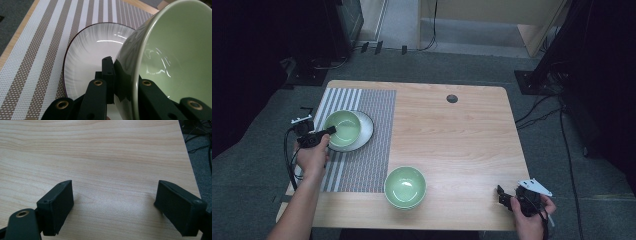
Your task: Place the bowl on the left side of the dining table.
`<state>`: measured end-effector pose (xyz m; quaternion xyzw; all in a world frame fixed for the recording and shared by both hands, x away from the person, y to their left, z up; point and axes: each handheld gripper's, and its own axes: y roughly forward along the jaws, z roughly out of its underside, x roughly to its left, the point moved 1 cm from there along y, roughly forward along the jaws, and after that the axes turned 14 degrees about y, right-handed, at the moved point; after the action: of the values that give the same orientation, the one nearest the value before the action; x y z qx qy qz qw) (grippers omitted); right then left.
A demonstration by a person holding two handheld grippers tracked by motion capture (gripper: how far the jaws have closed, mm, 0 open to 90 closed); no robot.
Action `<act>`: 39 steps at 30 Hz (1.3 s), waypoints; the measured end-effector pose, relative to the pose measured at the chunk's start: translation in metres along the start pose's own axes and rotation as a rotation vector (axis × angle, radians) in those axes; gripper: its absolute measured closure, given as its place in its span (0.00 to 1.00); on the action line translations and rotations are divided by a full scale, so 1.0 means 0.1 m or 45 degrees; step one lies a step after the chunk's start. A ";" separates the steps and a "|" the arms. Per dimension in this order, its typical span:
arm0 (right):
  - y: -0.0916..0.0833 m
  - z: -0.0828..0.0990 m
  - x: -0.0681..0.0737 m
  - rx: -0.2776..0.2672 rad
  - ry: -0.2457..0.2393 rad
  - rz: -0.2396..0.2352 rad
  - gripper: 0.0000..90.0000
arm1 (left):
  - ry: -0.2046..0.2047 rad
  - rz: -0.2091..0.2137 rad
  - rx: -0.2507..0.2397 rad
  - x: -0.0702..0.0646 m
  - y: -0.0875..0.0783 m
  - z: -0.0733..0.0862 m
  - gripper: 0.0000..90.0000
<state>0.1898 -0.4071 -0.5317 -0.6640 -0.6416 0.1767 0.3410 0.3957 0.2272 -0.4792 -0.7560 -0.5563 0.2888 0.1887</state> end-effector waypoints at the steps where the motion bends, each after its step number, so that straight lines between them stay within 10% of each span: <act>1: 0.00 0.00 0.00 0.000 0.000 0.000 0.17 | -0.009 0.003 0.023 0.02 0.03 0.00 0.92; 39: 0.00 0.00 0.00 -0.001 -0.002 -0.002 0.17 | -0.084 0.011 0.395 0.15 0.35 -0.29 0.91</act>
<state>0.1897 -0.4070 -0.5317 -0.6634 -0.6425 0.1766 0.3405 0.4430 0.2313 -0.4820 -0.7102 -0.5078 0.3967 0.2835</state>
